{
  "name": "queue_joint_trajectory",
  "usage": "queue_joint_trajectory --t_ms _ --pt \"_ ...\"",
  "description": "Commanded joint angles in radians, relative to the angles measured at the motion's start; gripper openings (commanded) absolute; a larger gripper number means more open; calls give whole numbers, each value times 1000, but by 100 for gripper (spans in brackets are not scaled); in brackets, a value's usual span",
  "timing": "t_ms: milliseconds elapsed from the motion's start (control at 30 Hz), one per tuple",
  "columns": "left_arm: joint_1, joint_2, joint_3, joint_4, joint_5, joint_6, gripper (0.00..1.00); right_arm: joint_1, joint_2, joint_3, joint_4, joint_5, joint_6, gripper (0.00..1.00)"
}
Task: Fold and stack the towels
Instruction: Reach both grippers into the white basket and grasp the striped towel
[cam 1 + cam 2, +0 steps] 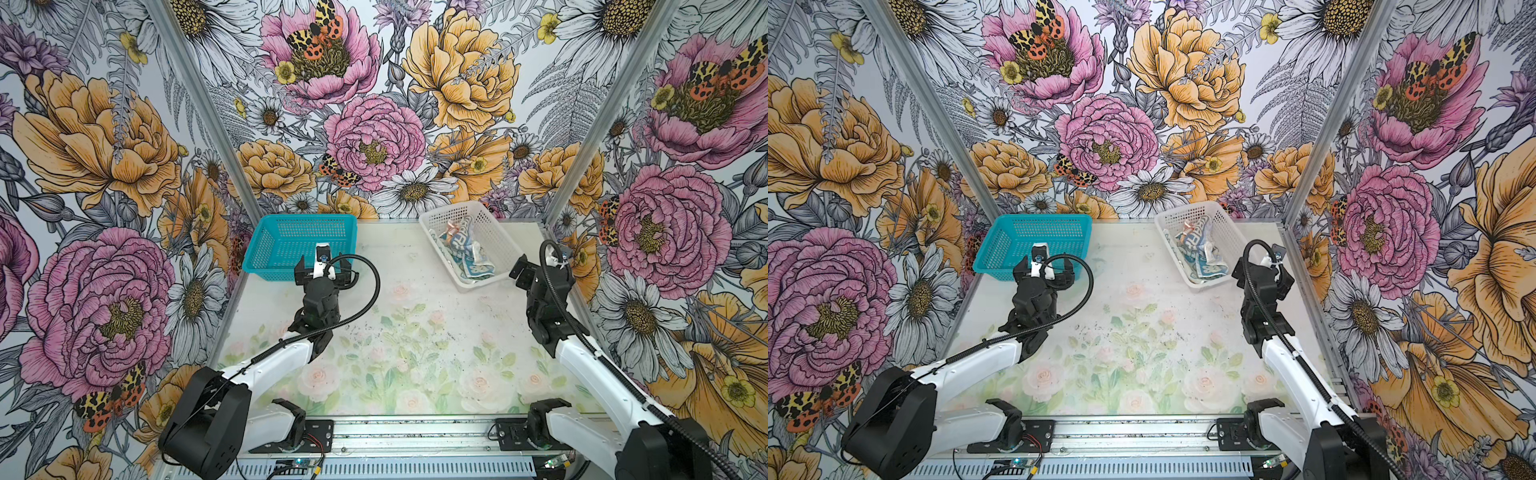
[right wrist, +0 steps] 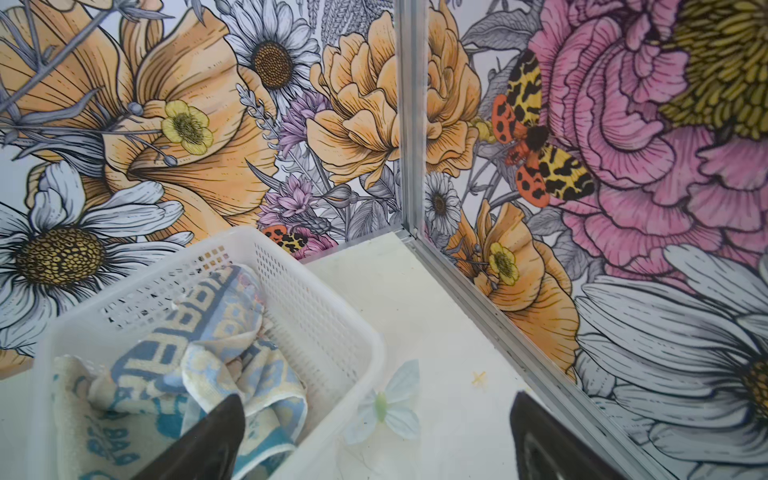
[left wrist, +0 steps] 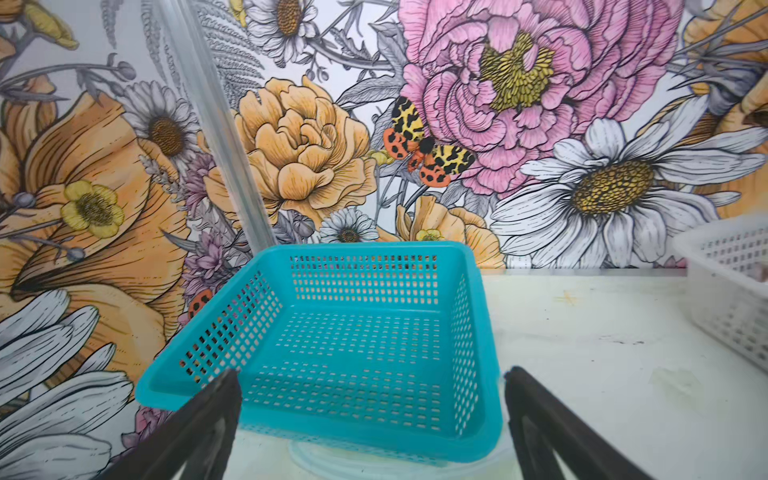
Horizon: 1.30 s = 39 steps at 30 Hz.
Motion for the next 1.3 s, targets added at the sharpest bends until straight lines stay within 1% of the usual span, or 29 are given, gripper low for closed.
queue_joint_trajectory --t_ms 0,67,100,200,267,300,400,500,567,633,700,767,833,867,900,967,1033,1067,1167,1267 --pt "-86 90 140 -237 16 -14 99 -4 135 157 -208 -145 -14 99" --pt "-148 176 254 -329 7 -2 99 -9 218 242 -259 -221 -13 99" --pt "-175 225 322 -385 -2 -21 99 -11 257 285 -282 -257 -13 100" --pt "-239 360 518 -561 25 -84 99 -16 389 408 -365 -364 -23 99" --pt "-272 436 609 -618 67 -108 99 -19 462 478 -411 -424 -19 99" --pt "-288 474 651 -633 64 -121 99 -19 496 511 -431 -452 -21 99" --pt "-335 594 782 -688 10 -177 99 -23 573 571 -452 -491 -22 99" --pt "-356 711 937 -826 45 -184 99 -35 647 621 -471 -531 -17 94" --pt "-356 754 1003 -885 80 -224 99 -40 687 641 -469 -550 -9 90" --pt "-352 769 1028 -903 132 -266 99 -41 735 670 -468 -574 -11 82" --pt "-348 763 1029 -903 164 -313 99 -43 779 700 -467 -580 -8 78" --pt "-340 753 1027 -904 195 -359 99 -45 820 728 -467 -593 -7 69" --pt "-333 745 1026 -904 226 -401 99 -45 858 761 -467 -612 -6 63" --pt "-331 743 1026 -904 237 -413 99 -45 871 771 -468 -620 -7 56" --pt "-329 741 1023 -904 252 -423 99 -45 878 783 -468 -627 -7 45" --pt "-321 731 1019 -907 304 -439 99 -44 871 795 -470 -624 -2 29" --pt "-303 707 1000 -904 360 -497 99 -35 834 802 -480 -626 -10 11" --pt "-285 691 987 -900 396 -542 99 -25 801 804 -485 -626 -15 7" --pt "-218 646 940 -876 536 -670 99 2 716 804 -506 -638 -14 0" --pt "-155 584 872 -830 618 -764 99 37 641 808 -528 -651 -4 0"
